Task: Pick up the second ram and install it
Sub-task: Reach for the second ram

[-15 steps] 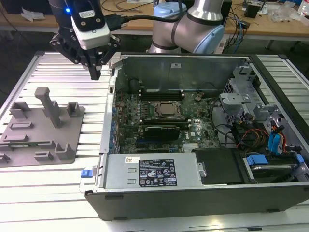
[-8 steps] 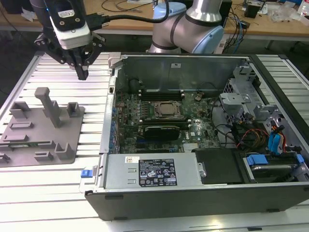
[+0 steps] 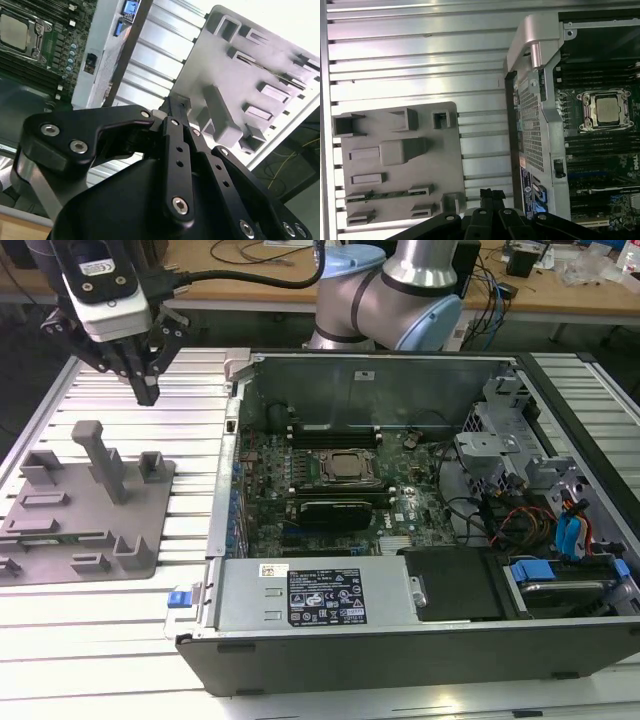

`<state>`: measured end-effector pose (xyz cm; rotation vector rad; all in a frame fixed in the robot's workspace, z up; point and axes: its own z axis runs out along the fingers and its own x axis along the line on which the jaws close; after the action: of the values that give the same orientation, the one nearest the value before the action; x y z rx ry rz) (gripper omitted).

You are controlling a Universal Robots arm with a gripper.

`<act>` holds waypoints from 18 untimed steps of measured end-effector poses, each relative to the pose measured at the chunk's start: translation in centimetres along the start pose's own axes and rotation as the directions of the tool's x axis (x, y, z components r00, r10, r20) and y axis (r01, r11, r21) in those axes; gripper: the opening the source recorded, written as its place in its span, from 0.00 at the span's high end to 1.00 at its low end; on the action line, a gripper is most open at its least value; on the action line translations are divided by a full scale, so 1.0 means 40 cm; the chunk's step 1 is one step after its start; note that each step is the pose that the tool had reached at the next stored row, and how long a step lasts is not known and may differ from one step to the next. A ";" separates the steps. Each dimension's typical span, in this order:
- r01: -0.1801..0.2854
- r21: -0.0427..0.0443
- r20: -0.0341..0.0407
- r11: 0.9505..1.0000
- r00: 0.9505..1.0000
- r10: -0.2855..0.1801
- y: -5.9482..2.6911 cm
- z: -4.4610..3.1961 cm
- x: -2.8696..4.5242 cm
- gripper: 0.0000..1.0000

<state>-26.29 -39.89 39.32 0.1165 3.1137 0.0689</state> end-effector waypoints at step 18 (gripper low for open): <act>0.000 0.000 0.000 1.000 1.000 0.000 -0.010 -0.003 0.132 0.92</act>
<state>-31.58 -39.89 39.31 0.1166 3.1137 0.0689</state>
